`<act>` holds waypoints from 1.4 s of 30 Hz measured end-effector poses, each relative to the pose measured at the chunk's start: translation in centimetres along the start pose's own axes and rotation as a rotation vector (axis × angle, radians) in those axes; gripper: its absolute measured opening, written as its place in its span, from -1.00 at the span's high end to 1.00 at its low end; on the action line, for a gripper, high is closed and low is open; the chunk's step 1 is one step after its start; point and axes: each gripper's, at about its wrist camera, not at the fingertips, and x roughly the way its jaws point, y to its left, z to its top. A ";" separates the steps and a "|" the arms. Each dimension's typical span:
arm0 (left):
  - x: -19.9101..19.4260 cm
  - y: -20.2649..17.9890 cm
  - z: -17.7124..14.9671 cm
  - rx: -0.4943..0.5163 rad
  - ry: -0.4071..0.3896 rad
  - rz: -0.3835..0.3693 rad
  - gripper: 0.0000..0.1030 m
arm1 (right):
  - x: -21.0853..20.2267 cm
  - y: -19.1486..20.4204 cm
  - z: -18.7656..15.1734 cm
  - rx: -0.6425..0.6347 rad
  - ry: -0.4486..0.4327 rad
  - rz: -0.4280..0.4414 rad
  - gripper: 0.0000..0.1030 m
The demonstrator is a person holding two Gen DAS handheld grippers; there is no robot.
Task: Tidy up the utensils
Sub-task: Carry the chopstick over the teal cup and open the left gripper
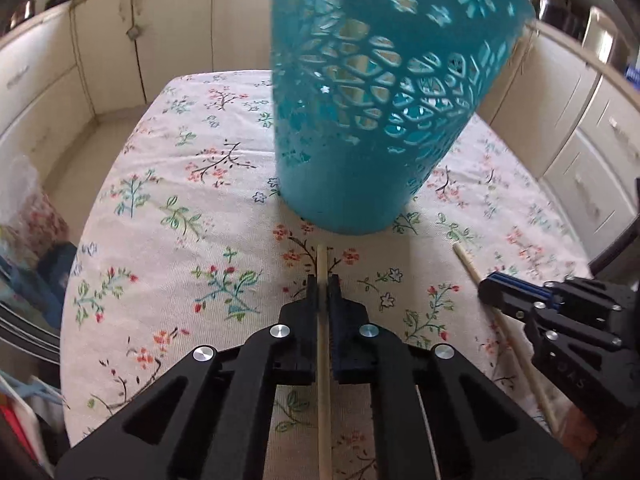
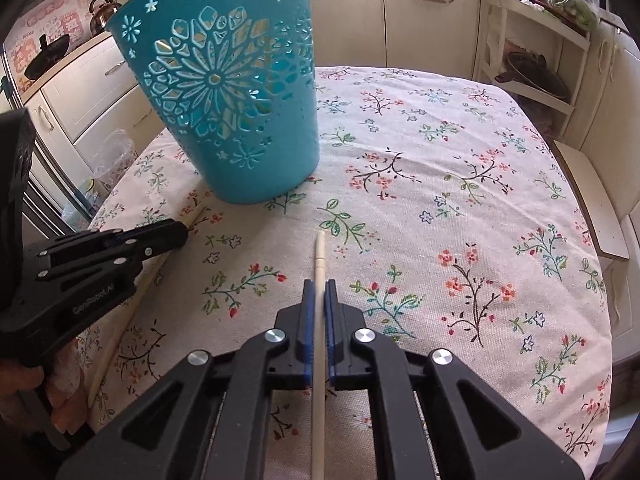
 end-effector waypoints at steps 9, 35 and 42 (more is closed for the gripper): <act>-1.5 0.4 -0.4 -0.029 -0.028 -0.042 0.90 | 0.0 0.0 0.0 0.007 -0.003 -0.008 0.88; -6.8 -3.2 -0.3 0.119 -0.155 0.005 0.90 | -0.1 0.3 -0.4 -0.009 -0.016 -0.028 0.88; -8.2 -2.0 0.3 0.054 -0.186 -0.068 0.90 | -0.1 0.5 -0.4 -0.012 -0.016 -0.033 0.88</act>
